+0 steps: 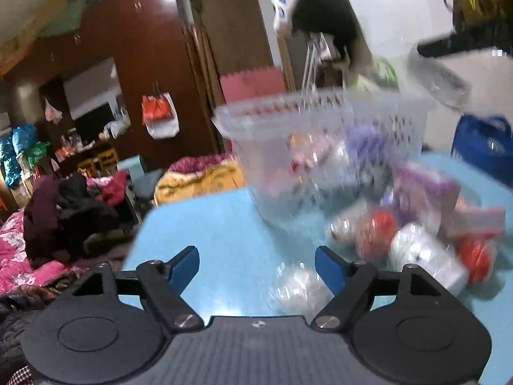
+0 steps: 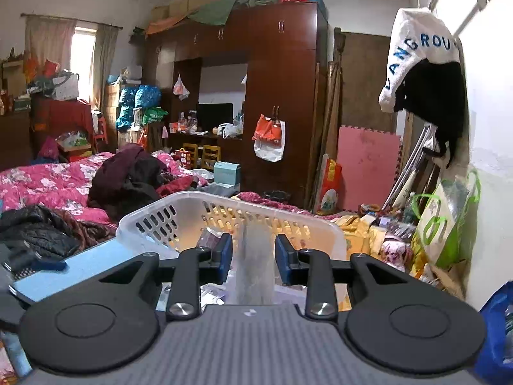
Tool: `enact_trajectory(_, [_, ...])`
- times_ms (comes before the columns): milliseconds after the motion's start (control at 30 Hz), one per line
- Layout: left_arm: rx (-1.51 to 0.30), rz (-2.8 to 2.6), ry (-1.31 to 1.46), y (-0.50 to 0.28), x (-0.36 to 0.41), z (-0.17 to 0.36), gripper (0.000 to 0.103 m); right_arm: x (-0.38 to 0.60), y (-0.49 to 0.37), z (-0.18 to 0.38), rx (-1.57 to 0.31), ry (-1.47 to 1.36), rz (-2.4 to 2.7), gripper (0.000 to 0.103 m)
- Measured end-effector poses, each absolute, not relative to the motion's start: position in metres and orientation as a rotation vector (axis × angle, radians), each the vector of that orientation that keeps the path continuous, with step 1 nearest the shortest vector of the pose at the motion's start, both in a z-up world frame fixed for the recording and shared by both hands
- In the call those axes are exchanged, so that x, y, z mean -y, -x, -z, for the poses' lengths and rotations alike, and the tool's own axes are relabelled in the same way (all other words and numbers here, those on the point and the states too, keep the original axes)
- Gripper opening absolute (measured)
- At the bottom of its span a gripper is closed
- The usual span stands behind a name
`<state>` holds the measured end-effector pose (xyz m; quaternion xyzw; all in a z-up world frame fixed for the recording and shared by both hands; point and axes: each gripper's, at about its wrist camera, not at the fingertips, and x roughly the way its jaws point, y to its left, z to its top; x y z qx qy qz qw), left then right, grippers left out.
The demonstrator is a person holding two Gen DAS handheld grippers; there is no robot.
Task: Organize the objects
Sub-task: 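Grasp the clear-wrapped roll with the left gripper while the right grasps a clear bag, then carry both items over the white basket and open both grippers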
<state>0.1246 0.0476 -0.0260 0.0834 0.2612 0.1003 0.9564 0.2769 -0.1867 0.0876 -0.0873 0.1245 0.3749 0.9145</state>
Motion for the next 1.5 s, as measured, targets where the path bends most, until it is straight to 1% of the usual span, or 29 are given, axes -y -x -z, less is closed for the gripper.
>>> enact_trajectory(67, [-0.542,-0.195,-0.18,-0.13,-0.043,0.033,0.083,0.183,-0.284,-0.083,-0.28,0.195,-0.778,0.017])
enact_trajectory(100, [-0.544,-0.193,-0.181,-0.129,-0.039,0.036,0.082,0.18,-0.286,-0.08,-0.292,0.208,-0.769,0.015])
enact_trajectory(167, [-0.563,-0.197,-0.197,-0.13,-0.032,0.038,0.07,0.177,-0.292,-0.075,-0.328,0.21,-0.777,0.01])
enact_trajectory(200, [-0.573,-0.196,-0.213,-0.131,-0.03,0.041,0.057,0.176,-0.294,-0.073,-0.34,0.209,-0.782,0.01])
enact_trajectory(233, [-0.592,-0.197,-0.225,-0.133,-0.027,0.045,0.038,0.175,-0.293,-0.071,-0.345,0.216,-0.782,0.01])
enact_trajectory(300, [-0.601,-0.205,-0.238,-0.133,-0.025,0.047,0.036,0.18,-0.289,-0.067,-0.337,0.228,-0.775,0.012])
enact_trajectory(333, [-0.596,-0.195,-0.226,-0.132,-0.027,0.046,0.036,0.187,-0.287,-0.064,-0.338,0.23,-0.776,0.018])
enact_trajectory(367, [-0.592,-0.192,-0.221,-0.13,-0.028,0.045,0.036,0.196,-0.285,-0.059,-0.359,0.235,-0.782,0.042])
enact_trajectory(400, [-0.59,-0.194,-0.214,-0.129,-0.03,0.045,0.036,0.209,-0.283,-0.05,-0.388,0.234,-0.786,0.063])
enact_trajectory(433, [-0.588,-0.195,-0.206,-0.129,-0.031,0.045,0.036,0.223,-0.281,-0.042,-0.399,0.223,-0.77,0.069])
enact_trajectory(467, [-0.588,-0.192,-0.197,-0.13,-0.031,0.044,0.036,0.24,-0.276,-0.032,-0.413,0.212,-0.74,0.073])
enact_trajectory(533, [-0.579,-0.193,-0.202,-0.13,-0.029,0.044,0.036,0.276,-0.26,-0.017,-0.425,0.173,-0.709,0.073])
enact_trajectory(567, [-0.575,-0.197,-0.211,-0.13,-0.028,0.044,0.036,0.297,-0.25,-0.012,-0.426,0.117,-0.719,0.076])
enact_trajectory(600, [-0.57,-0.199,-0.219,-0.13,-0.026,0.043,0.036,0.316,-0.239,-0.006,-0.433,0.053,-0.744,0.084])
enact_trajectory(633, [-0.565,-0.198,-0.223,-0.129,-0.025,0.043,0.036,0.327,-0.229,0.0,-0.446,0.032,-0.768,0.088])
enact_trajectory(667, [-0.56,-0.202,-0.225,-0.128,-0.025,0.043,0.036,0.335,-0.215,0.007,-0.457,0.062,-0.781,0.089])
enact_trajectory(833, [-0.56,-0.198,-0.217,-0.13,-0.026,0.041,0.036,0.347,-0.167,0.028,-0.462,0.177,-0.794,0.089])
enact_trajectory(867, [-0.558,-0.201,-0.223,-0.129,-0.026,0.041,0.036,0.341,-0.168,0.031,-0.476,0.223,-0.782,0.088])
enact_trajectory(900, [-0.556,-0.202,-0.227,-0.129,-0.025,0.041,0.036,0.335,-0.172,0.032,-0.491,0.263,-0.757,0.084])
enact_trajectory(933, [-0.554,-0.2,-0.23,-0.129,-0.025,0.041,0.036,0.329,-0.177,0.036,-0.509,0.292,-0.735,0.077])
enact_trajectory(967, [-0.552,-0.198,-0.23,-0.129,-0.025,0.041,0.036,0.325,-0.181,0.04,-0.529,0.303,-0.732,0.057])
enact_trajectory(1000, [-0.55,-0.196,-0.227,-0.128,-0.026,0.041,0.036,0.327,-0.182,0.041,-0.528,0.274,-0.759,0.04])
enact_trajectory(1067, [-0.533,-0.195,-0.219,-0.125,-0.026,0.04,0.036,0.327,-0.183,0.044,-0.524,0.278,-0.771,0.04])
enact_trajectory(1100, [-0.52,-0.193,-0.218,-0.123,-0.026,0.039,0.036,0.325,-0.181,0.043,-0.516,0.296,-0.764,0.037])
enact_trajectory(1133, [-0.508,-0.192,-0.212,-0.121,-0.027,0.037,0.036,0.323,-0.179,0.04,-0.501,0.301,-0.76,0.037])
enact_trajectory(1267, [-0.45,-0.204,-0.157,-0.111,-0.033,0.023,0.036,0.327,-0.176,0.016,-0.407,0.238,-0.757,0.036])
enact_trajectory(1367, [-0.388,-0.182,-0.111,-0.107,-0.038,-0.006,0.036,0.319,-0.182,-0.015,-0.321,0.188,-0.774,0.036])
enact_trajectory(1500, [-0.332,-0.158,-0.091,-0.126,-0.041,-0.056,0.036,0.27,-0.208,-0.063,-0.238,0.19,-0.81,0.036])
